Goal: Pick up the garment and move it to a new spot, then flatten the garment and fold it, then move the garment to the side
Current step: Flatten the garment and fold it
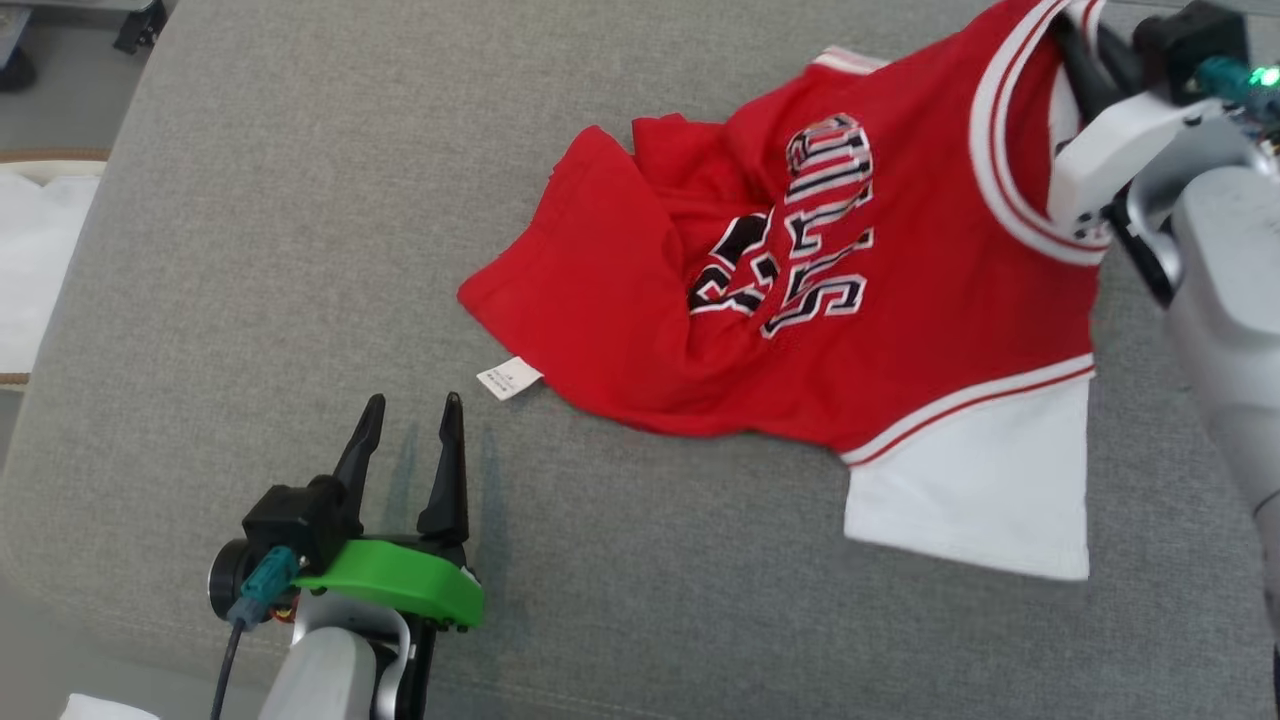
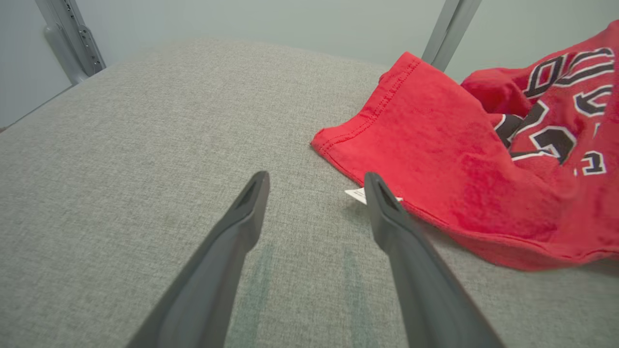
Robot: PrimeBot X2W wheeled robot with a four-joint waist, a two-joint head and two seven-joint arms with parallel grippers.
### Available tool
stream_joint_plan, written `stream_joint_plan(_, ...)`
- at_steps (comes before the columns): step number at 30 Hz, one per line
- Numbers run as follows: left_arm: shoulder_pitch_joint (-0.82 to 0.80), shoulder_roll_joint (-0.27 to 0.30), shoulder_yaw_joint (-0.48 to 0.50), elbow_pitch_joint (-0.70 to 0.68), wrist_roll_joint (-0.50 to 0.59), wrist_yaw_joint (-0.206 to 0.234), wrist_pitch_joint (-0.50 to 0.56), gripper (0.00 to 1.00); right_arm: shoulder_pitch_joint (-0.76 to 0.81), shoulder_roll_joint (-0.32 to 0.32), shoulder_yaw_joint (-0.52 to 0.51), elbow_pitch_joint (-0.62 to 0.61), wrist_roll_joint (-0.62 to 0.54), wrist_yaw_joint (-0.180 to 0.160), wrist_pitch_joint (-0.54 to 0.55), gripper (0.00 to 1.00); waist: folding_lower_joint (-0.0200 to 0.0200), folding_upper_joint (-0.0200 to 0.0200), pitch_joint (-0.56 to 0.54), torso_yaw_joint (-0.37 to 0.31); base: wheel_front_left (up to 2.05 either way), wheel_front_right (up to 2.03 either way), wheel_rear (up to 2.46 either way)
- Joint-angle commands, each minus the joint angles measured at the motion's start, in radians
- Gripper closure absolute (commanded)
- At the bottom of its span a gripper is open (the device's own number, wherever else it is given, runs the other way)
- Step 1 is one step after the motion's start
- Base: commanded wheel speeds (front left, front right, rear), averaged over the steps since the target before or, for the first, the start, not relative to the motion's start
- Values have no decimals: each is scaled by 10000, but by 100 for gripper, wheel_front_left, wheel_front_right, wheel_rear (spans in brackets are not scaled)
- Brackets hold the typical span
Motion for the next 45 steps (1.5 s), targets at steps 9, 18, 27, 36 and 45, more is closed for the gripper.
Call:
stream_joint_plan(9,-357,38,-32,73,37,-47,7,0,-923,-56,-2548,798,-2078,-15,-46,0,0,0,1,-19,0,0,0)
stream_joint_plan(18,-184,40,474,15,469,71,9,0,1147,1207,-3951,-1275,-2109,-14,-55,0,0,0,-693,-662,0,0,0)
stream_joint_plan(27,429,41,1165,160,1179,28,7,0,4282,1758,-3416,-3369,-798,-15,-55,0,0,0,-1666,-1388,0,0,0)
stream_joint_plan(36,1036,41,1613,229,1663,26,7,0,6913,2246,-3150,-4626,-181,-15,-56,0,0,0,-2402,-1902,0,0,0)
stream_joint_plan(45,1819,40,1765,122,1923,47,9,0,8836,2315,-2910,-5152,262,-15,-57,0,0,0,-3010,-2358,0,0,0)
